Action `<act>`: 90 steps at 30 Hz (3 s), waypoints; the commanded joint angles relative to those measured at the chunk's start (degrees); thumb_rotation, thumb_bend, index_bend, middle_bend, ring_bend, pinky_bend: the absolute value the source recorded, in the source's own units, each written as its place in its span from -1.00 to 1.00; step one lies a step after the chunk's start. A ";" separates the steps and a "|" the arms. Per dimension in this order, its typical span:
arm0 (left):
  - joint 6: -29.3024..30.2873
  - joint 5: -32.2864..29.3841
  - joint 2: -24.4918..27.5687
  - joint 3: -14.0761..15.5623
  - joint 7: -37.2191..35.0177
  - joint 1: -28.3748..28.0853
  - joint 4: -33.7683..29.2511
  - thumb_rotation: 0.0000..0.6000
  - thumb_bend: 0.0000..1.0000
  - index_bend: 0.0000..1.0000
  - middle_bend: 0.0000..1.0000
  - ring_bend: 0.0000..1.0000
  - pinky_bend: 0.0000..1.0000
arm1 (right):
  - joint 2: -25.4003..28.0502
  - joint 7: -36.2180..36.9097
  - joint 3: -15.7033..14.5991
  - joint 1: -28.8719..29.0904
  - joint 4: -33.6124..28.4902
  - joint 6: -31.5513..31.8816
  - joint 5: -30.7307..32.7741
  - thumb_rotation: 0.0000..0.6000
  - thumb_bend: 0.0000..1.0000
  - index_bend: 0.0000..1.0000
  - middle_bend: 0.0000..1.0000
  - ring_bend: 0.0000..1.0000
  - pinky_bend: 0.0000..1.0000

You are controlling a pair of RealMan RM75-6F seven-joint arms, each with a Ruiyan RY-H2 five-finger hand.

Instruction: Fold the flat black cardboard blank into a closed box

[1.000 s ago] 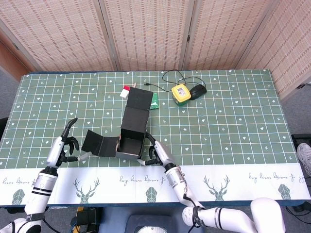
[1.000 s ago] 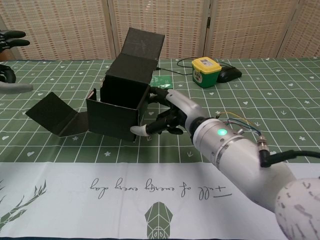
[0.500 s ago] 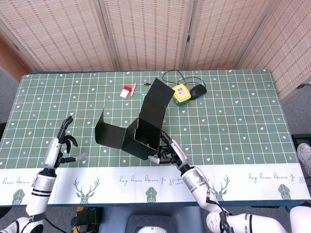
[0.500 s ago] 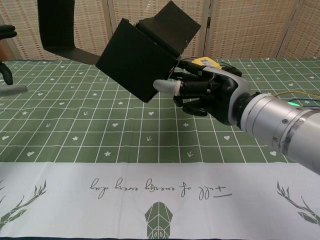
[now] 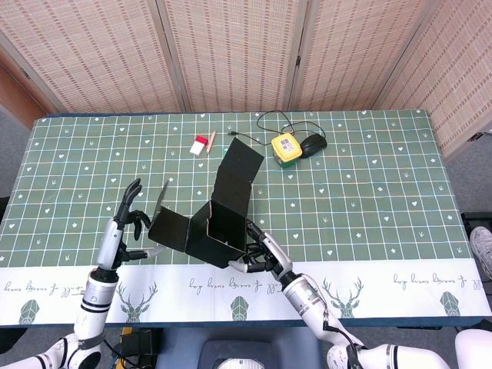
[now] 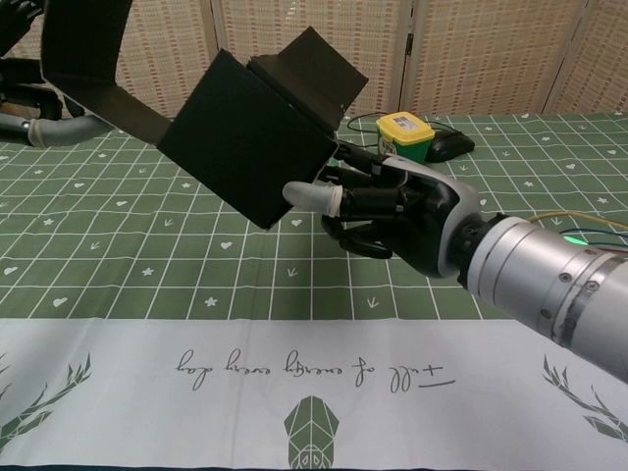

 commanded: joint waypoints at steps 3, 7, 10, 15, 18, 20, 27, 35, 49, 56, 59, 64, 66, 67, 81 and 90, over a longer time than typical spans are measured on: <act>0.41 1.44 -0.52 0.82 1.18 -0.89 0.72 1.00 -0.92 -1.00 -1.00 0.04 0.60 | -0.33 -0.30 -0.93 0.38 0.58 -0.11 -0.60 1.00 -0.34 -0.23 -0.18 0.48 0.95; 0.00 2.62 0.20 1.59 2.45 -1.72 2.20 1.00 -0.92 -1.00 -1.00 0.07 0.60 | -0.05 -2.34 -1.55 1.02 1.36 -0.24 -1.08 1.00 -0.34 -0.23 -0.17 0.48 0.95; -0.43 3.89 0.99 2.46 3.49 -2.46 3.82 1.00 -0.92 -1.00 -1.00 0.16 0.60 | 0.03 -4.95 -2.04 1.52 2.29 -0.18 -0.63 1.00 -0.34 -0.23 -0.17 0.48 0.95; -1.06 5.46 1.59 4.23 3.49 -3.45 6.97 1.00 -0.92 -1.00 -1.00 0.04 0.60 | -0.17 -9.39 -2.57 2.84 3.92 -1.17 1.33 1.00 -0.34 -0.23 -0.17 0.48 0.95; -1.13 6.41 1.27 5.31 3.24 -4.00 9.05 1.00 -0.92 -1.00 -1.00 0.09 0.60 | -0.06 -11.96 -2.52 3.94 4.63 -2.38 3.02 1.00 -0.34 -0.23 -0.18 0.48 0.95; -1.08 7.75 1.09 6.31 3.44 -4.59 11.06 1.00 -0.92 -1.00 -1.00 0.26 0.60 | 0.02 -14.14 -2.56 4.79 5.37 -3.12 4.15 1.00 -0.34 -0.23 -0.18 0.48 0.95; -1.65 11.84 0.19 9.78 3.00 -7.15 18.08 1.00 -0.92 -0.89 -1.00 0.17 0.60 | -0.60 -19.35 -2.85 6.52 7.25 -4.11 7.45 1.00 -0.34 -0.23 -0.18 0.48 0.95; -2.29 13.22 -2.81 11.78 3.32 -9.46 25.12 1.00 -0.92 -0.66 -0.95 0.18 0.60 | -2.23 -21.94 -3.35 7.66 9.85 -4.64 8.21 1.00 -0.35 -0.23 -0.17 0.48 0.95; -1.64 13.98 -9.17 14.83 4.09 -11.04 36.74 1.00 -0.92 -0.47 -0.76 0.25 0.62 | -5.48 -26.53 -4.17 9.20 15.23 -4.09 7.61 1.00 -0.35 -0.23 -0.17 0.48 0.95; -1.68 14.71 -11.42 17.20 3.03 -11.62 42.58 1.00 -0.92 -0.45 -0.72 0.25 0.62 | -7.46 -29.03 -4.92 9.63 18.35 -2.58 5.71 1.00 -0.35 -0.23 -0.17 0.48 0.95; -1.59 15.09 -11.59 18.15 3.22 -11.91 43.89 1.00 -0.92 -0.45 -0.72 0.25 0.62 | -8.20 -29.47 -5.64 9.46 19.79 -1.68 4.12 1.00 -0.35 -0.23 -0.17 0.48 0.95; -2.59 15.58 -11.46 19.88 3.93 -12.40 44.83 1.00 -0.92 -0.44 -0.70 0.26 0.62 | -9.03 -29.12 -6.45 9.10 21.53 -0.81 2.02 1.00 -0.35 -0.23 -0.18 0.48 0.95; -2.62 15.72 -11.48 20.33 4.47 -12.57 44.98 1.00 -0.92 -0.42 -0.68 0.27 0.62 | -9.26 -28.77 -6.70 8.94 21.95 -0.64 1.37 1.00 -0.36 -0.23 -0.18 0.48 0.95; -2.63 15.81 -11.45 20.55 4.69 -12.66 44.97 1.00 -0.92 -0.41 -0.68 0.27 0.62 | -9.36 -28.75 -6.85 8.89 22.19 -0.53 1.05 1.00 -0.36 -0.23 -0.18 0.48 0.95; -3.85 17.13 -9.42 22.91 10.37 -14.78 41.04 1.00 -0.92 -0.16 -0.29 0.29 0.62 | -9.63 -27.15 -8.68 7.92 23.49 0.43 -2.96 1.00 -0.36 -0.23 -0.19 0.48 0.95; -3.84 17.77 -9.07 23.36 13.74 -15.85 39.45 1.00 -0.92 0.03 -0.06 0.31 0.60 | -9.42 -26.49 -9.20 7.41 23.04 0.63 -4.03 1.00 -0.36 -0.23 -0.19 0.48 0.95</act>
